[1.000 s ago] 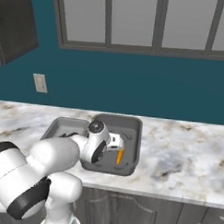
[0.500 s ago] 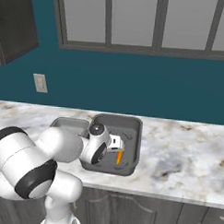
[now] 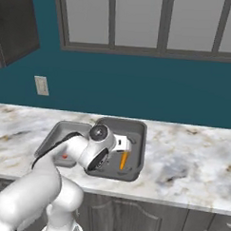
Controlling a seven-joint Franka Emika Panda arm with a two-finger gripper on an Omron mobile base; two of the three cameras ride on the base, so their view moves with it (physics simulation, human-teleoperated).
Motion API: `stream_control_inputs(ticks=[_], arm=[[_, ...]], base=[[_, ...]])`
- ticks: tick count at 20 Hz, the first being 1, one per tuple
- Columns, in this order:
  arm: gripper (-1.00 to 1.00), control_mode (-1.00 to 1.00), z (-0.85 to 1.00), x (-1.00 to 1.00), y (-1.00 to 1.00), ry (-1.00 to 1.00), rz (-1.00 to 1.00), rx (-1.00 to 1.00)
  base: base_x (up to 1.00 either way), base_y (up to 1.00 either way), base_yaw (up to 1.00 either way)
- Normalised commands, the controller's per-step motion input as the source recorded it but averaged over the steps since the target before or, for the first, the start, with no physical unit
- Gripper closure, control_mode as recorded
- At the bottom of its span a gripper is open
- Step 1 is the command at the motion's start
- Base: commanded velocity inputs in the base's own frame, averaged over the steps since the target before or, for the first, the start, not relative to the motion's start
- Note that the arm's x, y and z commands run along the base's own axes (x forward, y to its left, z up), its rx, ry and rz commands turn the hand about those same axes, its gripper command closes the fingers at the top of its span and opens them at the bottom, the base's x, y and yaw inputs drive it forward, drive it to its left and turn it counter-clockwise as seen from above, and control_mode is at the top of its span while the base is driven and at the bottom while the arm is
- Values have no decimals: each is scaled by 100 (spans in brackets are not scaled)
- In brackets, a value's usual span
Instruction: Place one carrot and one fish in each tupperware on the nearby counter, to pack two identical lunches.
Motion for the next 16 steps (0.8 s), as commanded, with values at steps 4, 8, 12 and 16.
stream_control_inputs(ticks=[4, 8, 12, 16], arm=[[-100, -100, 69, -99, 0, -23, 1, -4], [-100, -100, 56, -94, 1, -16, 1, -6], [-100, -100, 63, -66, 1, -13, 4, -7], [-100, -100, 68, -53, 0, -5, 0, -3]], base=[[0, 0, 0], [0, 0, 0], [0, 0, 0], [0, 0, 0]])
